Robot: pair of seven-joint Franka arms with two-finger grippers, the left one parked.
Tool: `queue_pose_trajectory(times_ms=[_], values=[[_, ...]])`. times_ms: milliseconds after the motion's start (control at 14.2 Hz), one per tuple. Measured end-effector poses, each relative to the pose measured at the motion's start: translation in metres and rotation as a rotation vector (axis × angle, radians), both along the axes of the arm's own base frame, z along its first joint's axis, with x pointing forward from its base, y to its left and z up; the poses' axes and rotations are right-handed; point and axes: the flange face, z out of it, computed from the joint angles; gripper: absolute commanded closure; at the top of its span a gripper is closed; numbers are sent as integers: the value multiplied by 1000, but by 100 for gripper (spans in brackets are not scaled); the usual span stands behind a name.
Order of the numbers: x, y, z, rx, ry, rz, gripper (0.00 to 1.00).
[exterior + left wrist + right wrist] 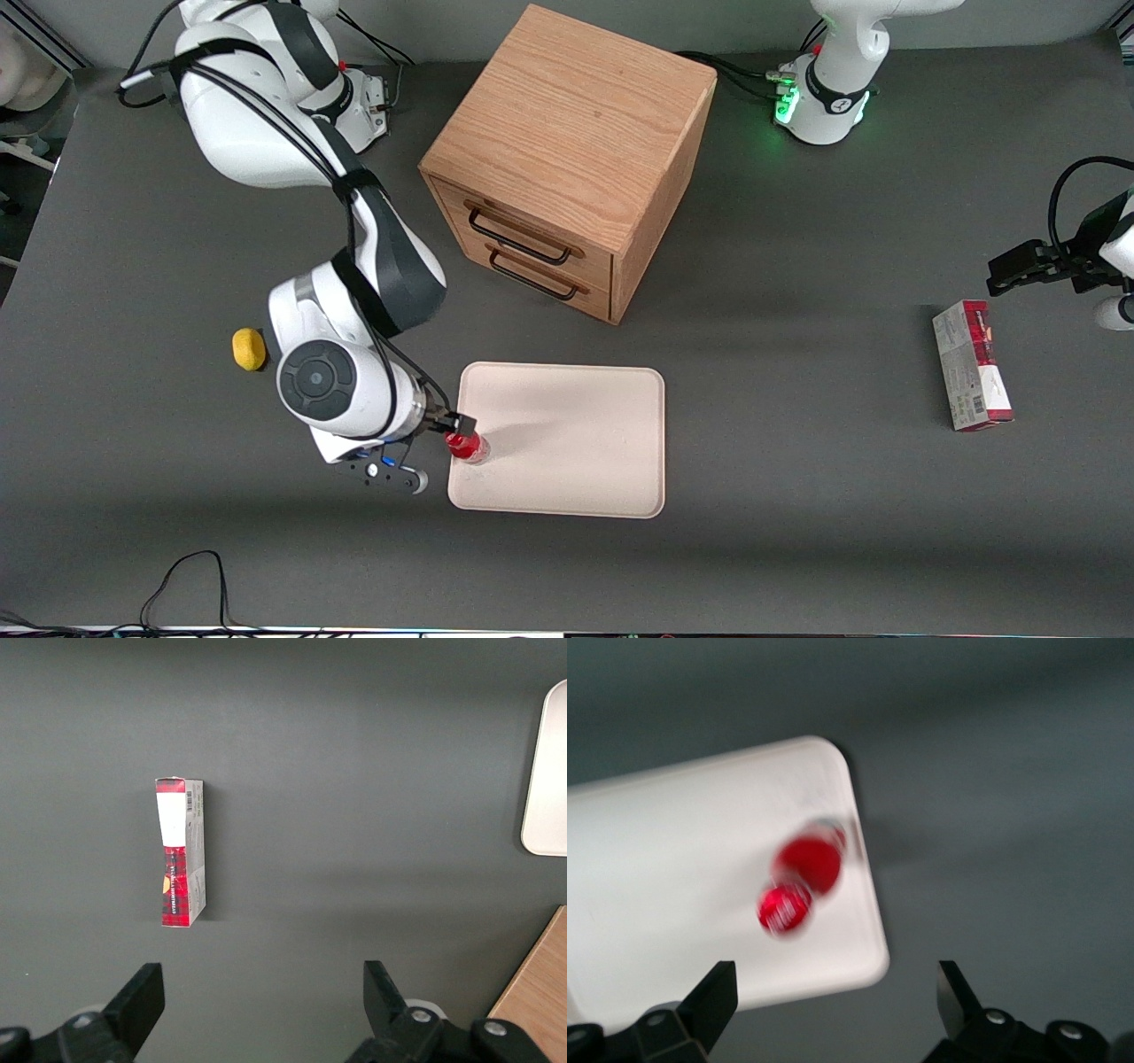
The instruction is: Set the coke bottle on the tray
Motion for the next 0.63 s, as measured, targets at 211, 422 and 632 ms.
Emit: queue_pose_trajectory(times_ms=[211,422,632], values=[[-13,-35,38,-17,48,82,0],[-34,-100,70,-10,89,176,0],[-72,-161,107,9,102,236,0]])
